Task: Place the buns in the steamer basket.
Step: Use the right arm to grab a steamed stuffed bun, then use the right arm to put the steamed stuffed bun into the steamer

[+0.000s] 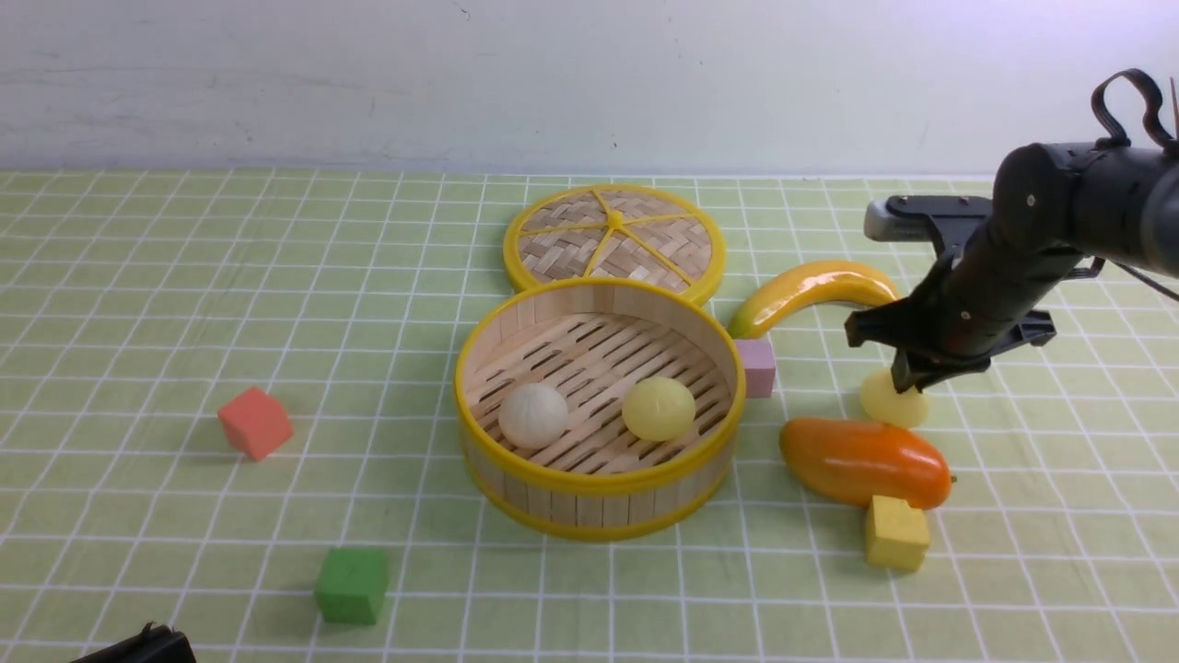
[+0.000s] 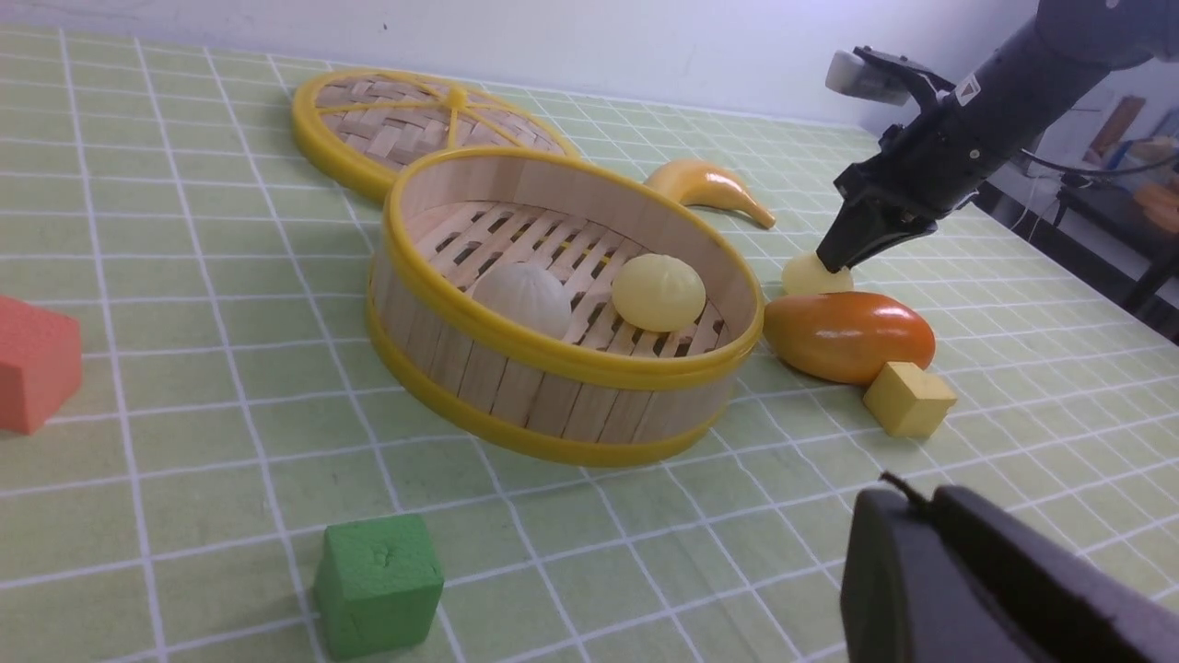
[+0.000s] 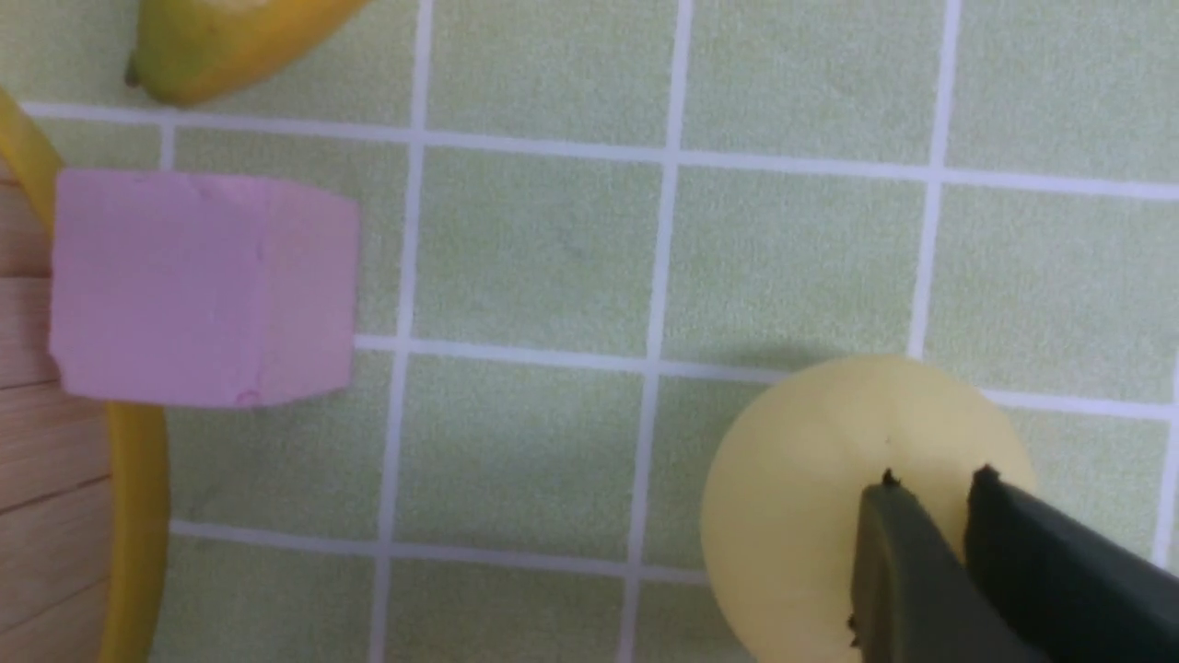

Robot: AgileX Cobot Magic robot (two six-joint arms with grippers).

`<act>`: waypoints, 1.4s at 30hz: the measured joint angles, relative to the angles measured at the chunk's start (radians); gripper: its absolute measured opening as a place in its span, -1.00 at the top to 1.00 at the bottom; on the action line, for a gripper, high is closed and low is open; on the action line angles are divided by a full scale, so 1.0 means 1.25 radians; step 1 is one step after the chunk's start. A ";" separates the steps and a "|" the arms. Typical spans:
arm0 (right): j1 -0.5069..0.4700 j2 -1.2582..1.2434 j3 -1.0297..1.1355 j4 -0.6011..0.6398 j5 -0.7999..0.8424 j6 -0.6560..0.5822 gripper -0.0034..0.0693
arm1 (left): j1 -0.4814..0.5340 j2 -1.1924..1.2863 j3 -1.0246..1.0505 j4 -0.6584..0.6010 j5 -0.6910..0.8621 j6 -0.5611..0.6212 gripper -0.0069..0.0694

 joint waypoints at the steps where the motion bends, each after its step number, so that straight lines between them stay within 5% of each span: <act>1: 0.000 0.000 0.000 -0.007 0.000 0.000 0.82 | 0.000 0.000 0.000 0.000 0.000 0.000 0.74; 28: 0.000 -0.087 0.000 0.009 0.024 -0.059 0.93 | 0.000 0.000 0.000 0.000 0.000 0.000 0.73; 34: 0.030 -0.119 0.000 0.194 0.025 -0.198 0.93 | 0.000 0.000 0.000 0.000 0.000 0.000 0.72; 42: 0.189 -0.112 0.000 0.456 -0.138 -0.387 0.92 | 0.000 0.000 0.000 0.000 0.000 0.000 0.71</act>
